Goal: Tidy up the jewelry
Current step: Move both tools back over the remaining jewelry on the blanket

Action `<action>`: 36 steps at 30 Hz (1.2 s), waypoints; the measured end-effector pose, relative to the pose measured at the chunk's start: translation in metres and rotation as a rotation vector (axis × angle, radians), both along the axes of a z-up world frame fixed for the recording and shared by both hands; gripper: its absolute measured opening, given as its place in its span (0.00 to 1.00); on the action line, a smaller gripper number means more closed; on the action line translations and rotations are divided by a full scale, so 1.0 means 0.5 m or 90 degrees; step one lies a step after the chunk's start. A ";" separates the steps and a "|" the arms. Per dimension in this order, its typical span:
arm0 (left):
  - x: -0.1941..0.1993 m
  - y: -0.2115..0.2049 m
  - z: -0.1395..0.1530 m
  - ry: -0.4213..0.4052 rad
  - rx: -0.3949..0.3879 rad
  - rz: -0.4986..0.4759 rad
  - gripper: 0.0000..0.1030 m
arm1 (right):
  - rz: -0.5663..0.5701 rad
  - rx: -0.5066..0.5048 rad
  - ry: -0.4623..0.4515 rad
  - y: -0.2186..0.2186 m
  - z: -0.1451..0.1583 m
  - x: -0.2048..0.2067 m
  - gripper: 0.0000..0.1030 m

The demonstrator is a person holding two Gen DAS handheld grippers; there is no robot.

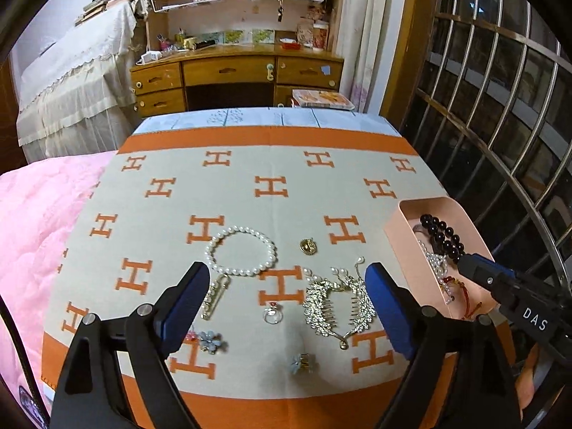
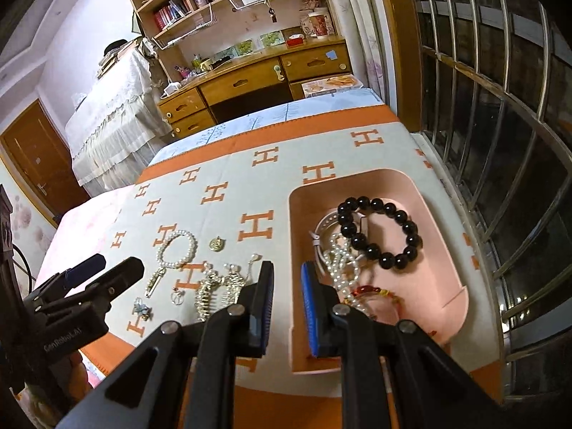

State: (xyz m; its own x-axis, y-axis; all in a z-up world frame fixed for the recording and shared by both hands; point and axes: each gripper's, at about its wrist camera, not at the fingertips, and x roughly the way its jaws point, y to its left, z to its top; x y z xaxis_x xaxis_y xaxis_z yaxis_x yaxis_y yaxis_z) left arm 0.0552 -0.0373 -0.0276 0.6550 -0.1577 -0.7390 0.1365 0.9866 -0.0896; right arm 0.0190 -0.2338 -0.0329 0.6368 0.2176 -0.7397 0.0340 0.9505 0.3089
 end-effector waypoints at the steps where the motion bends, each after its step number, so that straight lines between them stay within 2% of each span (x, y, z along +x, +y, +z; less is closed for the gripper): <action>1: -0.001 0.003 0.002 -0.003 0.000 0.001 0.85 | 0.000 0.000 -0.001 0.004 0.002 -0.001 0.16; 2: -0.002 0.006 0.004 -0.005 0.000 0.002 0.85 | 0.000 -0.001 -0.003 0.007 0.003 -0.001 0.18; 5: -0.006 0.017 0.007 -0.010 0.001 0.006 0.86 | -0.005 -0.007 -0.013 0.016 0.008 -0.004 0.36; 6: -0.007 0.022 0.007 -0.011 0.000 0.008 0.86 | -0.007 -0.007 -0.017 0.018 0.010 -0.005 0.37; 24: 0.017 0.116 -0.005 -0.006 0.009 0.072 0.87 | 0.035 -0.033 -0.024 0.096 0.017 0.024 0.37; 36: 0.058 0.161 -0.022 0.005 0.034 0.075 0.87 | 0.049 -0.047 -0.004 0.123 0.006 0.054 0.37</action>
State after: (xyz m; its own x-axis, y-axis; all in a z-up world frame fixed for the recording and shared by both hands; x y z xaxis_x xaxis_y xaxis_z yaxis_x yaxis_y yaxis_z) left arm 0.0841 0.0431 -0.0387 0.6608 -0.0403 -0.7495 0.0182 0.9991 -0.0377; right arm 0.0457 -0.1724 -0.0300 0.6247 0.2101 -0.7521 -0.0408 0.9706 0.2373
